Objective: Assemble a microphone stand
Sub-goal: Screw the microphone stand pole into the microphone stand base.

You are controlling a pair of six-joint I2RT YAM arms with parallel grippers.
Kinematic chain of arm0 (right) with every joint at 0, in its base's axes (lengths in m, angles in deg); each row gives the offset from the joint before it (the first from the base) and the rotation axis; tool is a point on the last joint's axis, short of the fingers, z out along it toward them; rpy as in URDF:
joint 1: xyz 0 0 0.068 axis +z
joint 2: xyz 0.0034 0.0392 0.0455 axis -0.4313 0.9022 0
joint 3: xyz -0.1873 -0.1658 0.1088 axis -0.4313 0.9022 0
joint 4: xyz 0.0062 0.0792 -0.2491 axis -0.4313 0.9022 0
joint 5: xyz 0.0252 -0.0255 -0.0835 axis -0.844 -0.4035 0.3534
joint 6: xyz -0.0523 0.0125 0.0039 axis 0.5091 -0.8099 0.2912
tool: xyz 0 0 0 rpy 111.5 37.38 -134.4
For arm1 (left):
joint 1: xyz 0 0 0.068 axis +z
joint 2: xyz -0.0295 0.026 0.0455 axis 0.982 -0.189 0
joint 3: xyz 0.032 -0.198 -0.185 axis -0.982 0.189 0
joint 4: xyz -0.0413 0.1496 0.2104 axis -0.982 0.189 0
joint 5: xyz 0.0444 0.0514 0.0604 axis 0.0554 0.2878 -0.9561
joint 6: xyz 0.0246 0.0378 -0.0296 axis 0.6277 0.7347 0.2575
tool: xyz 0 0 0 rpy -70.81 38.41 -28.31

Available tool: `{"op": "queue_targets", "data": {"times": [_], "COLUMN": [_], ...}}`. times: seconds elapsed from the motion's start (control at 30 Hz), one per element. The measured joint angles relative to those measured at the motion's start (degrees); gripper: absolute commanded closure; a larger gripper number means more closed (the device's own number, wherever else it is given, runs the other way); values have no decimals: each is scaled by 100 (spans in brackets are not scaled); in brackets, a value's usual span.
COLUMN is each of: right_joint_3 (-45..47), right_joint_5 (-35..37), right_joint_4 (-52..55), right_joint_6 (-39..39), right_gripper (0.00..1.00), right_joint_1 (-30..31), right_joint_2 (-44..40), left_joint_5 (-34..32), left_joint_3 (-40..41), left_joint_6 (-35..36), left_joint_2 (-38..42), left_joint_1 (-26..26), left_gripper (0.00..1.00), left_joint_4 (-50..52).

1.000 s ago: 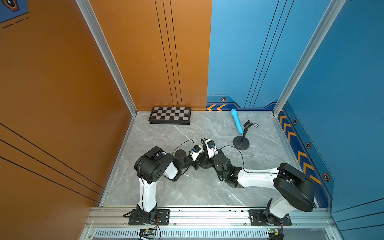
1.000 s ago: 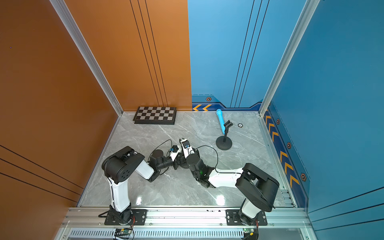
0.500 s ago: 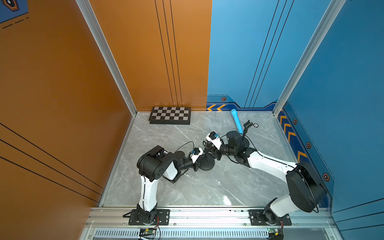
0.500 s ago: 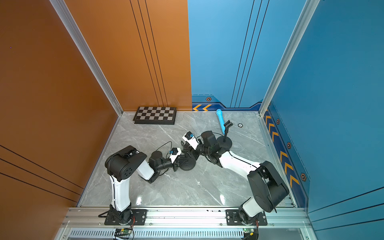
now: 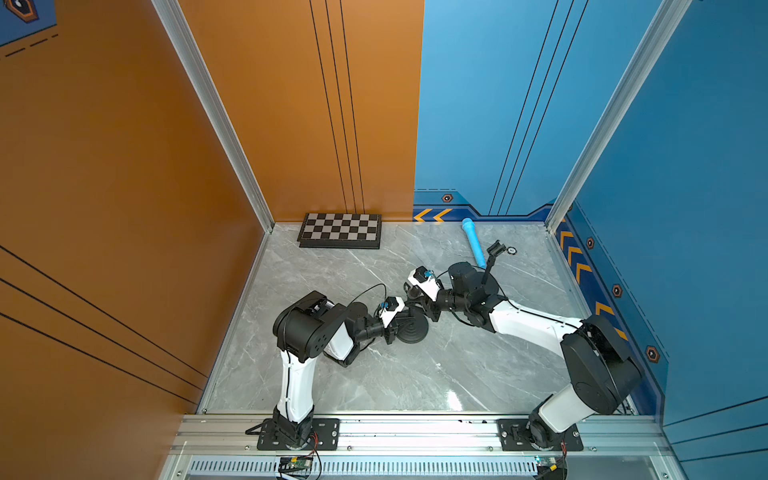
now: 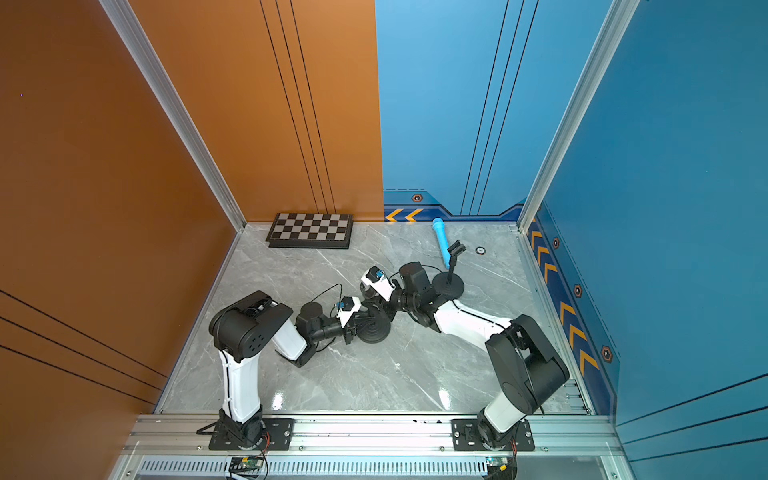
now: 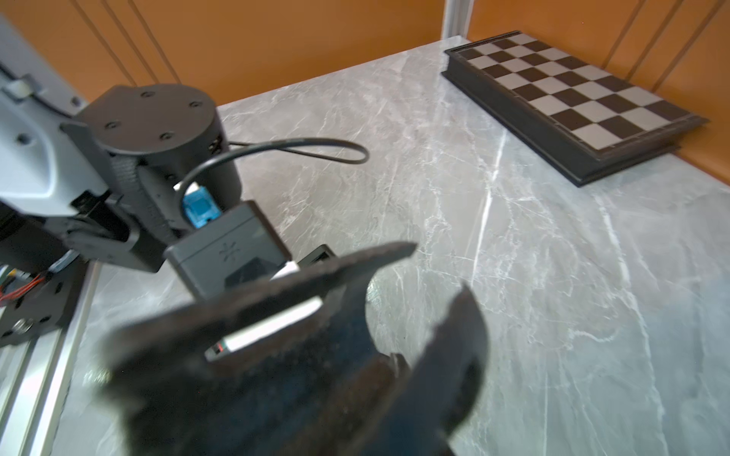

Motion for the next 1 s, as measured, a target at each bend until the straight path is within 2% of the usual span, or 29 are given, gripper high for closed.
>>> {"op": "queue_targets", "data": {"times": [0.1, 0.2, 0.27, 0.37, 0.5, 0.6, 0.73, 0.8, 0.87, 1.0], "right_joint_3": [527, 811, 931, 1010, 1010, 966, 815, 780, 752, 551], "right_joint_5": [1493, 3117, 3934, 4780, 5353, 5410, 4931, 4387, 3698, 1947], "right_joint_4": [-1029, -1825, -2317, -2726, -2747, -2638, -2159, -1843, -1408, -562], "right_joint_6": [-761, -1263, -1521, -1725, -1749, -1729, -1578, -1408, -1067, -492], "right_gripper": [100, 100, 100, 100, 100, 99, 75, 64, 57, 55], "right_joint_1": [562, 1191, 1478, 1757, 1945, 1961, 1790, 1596, 1320, 686], "right_joint_2": [-96, 13, 168, 328, 350, 345, 212, 52, -131, -251], "left_joint_5": [-72, -109, -195, -330, -490, -568, -553, -516, -444, -308], "left_joint_3": [68, 85, 87, 81, 46, -7, -57, -72, -74, -83], "left_joint_6": [52, 44, 4, -35, -164, -260, -199, -173, -151, -138], "left_joint_2": [0, 35, 94, 162, 153, 39, -125, -149, -175, -205], "left_joint_1": [-13, -31, -46, -109, -125, -122, -101, -87, -76, -24], "left_gripper": [54, 53, 53, 61, 69, 83, 89, 90, 90, 90], "left_joint_4": [155, 195, 216, 249, 247, 192, -17, -46, -57, -83]}}
